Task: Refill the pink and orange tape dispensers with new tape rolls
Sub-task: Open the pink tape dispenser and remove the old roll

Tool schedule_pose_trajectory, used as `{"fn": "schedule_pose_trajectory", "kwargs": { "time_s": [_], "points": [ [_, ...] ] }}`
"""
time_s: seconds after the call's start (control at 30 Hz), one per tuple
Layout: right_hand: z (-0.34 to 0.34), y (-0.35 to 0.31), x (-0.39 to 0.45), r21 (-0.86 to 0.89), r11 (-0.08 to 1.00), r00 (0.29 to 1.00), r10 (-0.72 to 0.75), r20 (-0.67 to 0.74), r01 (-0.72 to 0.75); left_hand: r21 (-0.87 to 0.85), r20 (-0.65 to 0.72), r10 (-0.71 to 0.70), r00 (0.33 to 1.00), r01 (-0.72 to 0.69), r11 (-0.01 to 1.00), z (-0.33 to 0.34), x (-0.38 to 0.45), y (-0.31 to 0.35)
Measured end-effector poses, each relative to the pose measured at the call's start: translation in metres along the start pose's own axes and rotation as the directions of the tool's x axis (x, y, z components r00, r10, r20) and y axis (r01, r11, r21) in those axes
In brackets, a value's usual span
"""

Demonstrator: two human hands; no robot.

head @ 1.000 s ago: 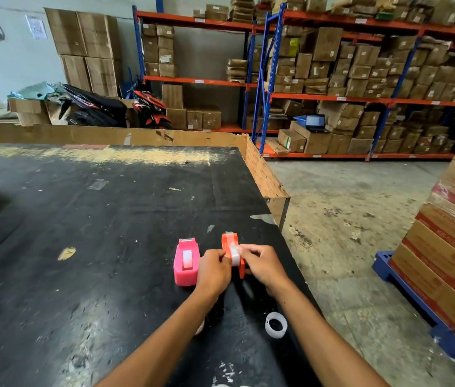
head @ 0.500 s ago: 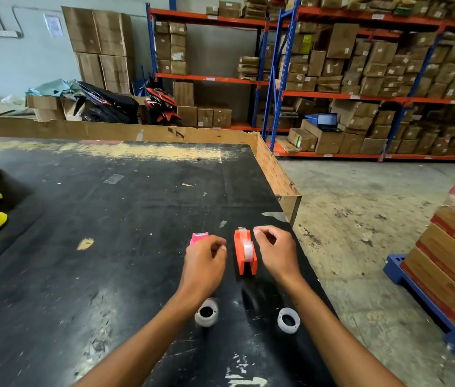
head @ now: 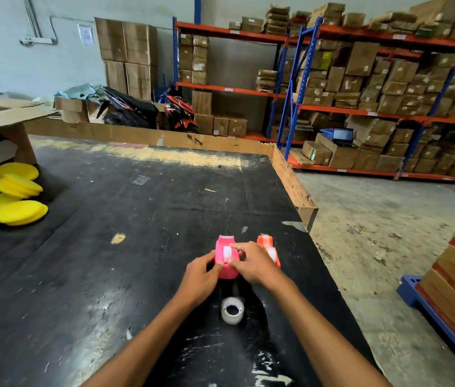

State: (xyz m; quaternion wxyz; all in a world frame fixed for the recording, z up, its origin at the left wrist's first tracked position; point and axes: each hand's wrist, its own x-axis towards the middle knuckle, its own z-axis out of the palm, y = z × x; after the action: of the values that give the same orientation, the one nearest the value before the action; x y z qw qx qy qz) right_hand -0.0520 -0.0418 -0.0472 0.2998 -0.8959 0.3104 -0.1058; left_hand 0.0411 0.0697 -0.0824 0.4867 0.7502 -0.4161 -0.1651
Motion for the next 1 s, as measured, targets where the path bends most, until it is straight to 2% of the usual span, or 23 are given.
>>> {"fn": "schedule_pose_trajectory", "kwargs": {
  "time_s": [0.13, 0.27, 0.4, 0.5, 0.73, 0.9, 1.0],
  "points": [
    [-0.013, -0.015, 0.009, -0.102, 0.992, 0.994, 0.080, 0.075, -0.072, 0.047, 0.071, 0.085, 0.994, -0.089, 0.995, -0.008, 0.004, -0.008],
    [-0.015, -0.030, 0.021, -0.318, 0.947, 0.990, 0.074, 0.122, -0.031, 0.099, 0.066, 0.082, 0.994, -0.088, 0.991, -0.013, 0.010, -0.019],
    [-0.019, -0.042, 0.028, -0.430, 0.903, 0.979, 0.100, 0.179, -0.014, 0.194, 0.095, 0.110, 0.989, -0.127, 0.973, -0.012, 0.017, -0.026],
    [-0.016, -0.041, 0.030, -0.446, 0.894, 0.978, 0.055, 0.201, 0.041, 0.183, 0.111, 0.108, 0.988, -0.127, 0.975, -0.011, 0.021, -0.028],
    [-0.013, -0.025, 0.022, -0.415, 0.901, 0.986, -0.070, 0.154, 0.128, 0.090, 0.106, 0.118, 0.987, -0.128, 0.988, -0.008, 0.021, -0.030],
    [-0.008, -0.024, 0.020, -0.384, 0.912, 0.984, -0.086, 0.157, 0.141, 0.092, 0.117, 0.185, 0.976, -0.196, 0.976, -0.007, 0.020, -0.031],
    [-0.009, -0.024, 0.015, -0.370, 0.918, 0.990, -0.129, 0.056, 0.140, 0.070, 0.107, 0.160, 0.981, -0.168, 0.983, -0.010, 0.019, -0.030]
  ]
}}
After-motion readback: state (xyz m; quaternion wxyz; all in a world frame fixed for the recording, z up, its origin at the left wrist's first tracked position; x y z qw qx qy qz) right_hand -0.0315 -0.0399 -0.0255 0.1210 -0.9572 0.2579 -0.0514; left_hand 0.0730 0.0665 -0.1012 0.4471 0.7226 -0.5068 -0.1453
